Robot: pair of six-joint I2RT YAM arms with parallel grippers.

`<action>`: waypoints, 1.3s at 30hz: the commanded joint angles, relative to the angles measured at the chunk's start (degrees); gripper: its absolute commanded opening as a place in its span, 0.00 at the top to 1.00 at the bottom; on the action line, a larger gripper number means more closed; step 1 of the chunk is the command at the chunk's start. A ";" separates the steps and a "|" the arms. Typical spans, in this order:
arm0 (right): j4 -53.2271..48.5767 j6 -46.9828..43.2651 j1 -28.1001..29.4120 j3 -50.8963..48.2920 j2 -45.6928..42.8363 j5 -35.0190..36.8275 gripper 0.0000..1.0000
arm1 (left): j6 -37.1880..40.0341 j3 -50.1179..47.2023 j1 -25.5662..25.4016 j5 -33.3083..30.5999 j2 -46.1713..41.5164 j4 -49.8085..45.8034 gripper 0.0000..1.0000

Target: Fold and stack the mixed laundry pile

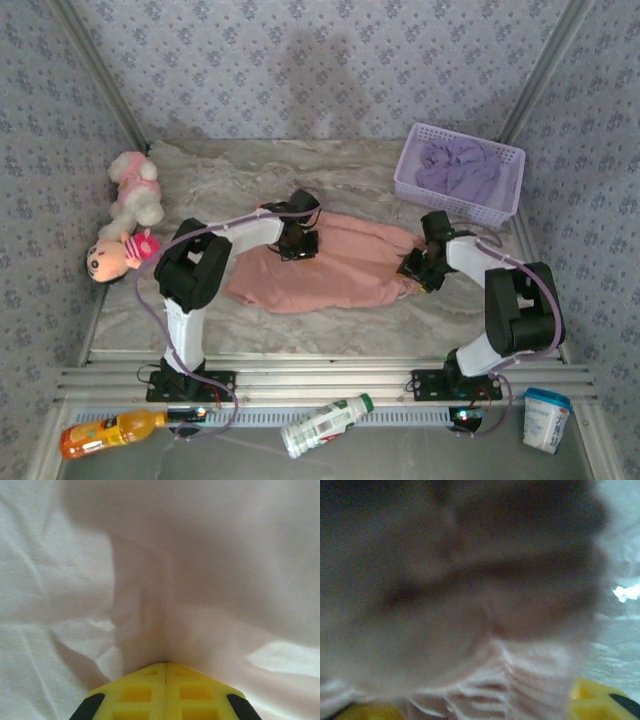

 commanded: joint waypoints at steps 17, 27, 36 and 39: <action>-21.17 -28.80 -2.58 21.30 -1.72 15.32 1.00 | -0.42 11.78 -5.44 2.60 0.25 -13.16 0.97; -21.75 -30.69 -0.26 22.34 -0.75 21.22 1.00 | 3.97 -7.28 2.45 -3.51 -19.31 -17.46 0.85; -26.34 -30.18 6.57 28.32 1.50 28.82 1.00 | -0.85 -20.50 2.27 -2.55 -19.72 -4.76 1.00; -28.67 -29.48 9.20 30.71 2.38 29.72 1.00 | -0.49 -21.09 2.14 -3.37 -17.08 -3.98 1.00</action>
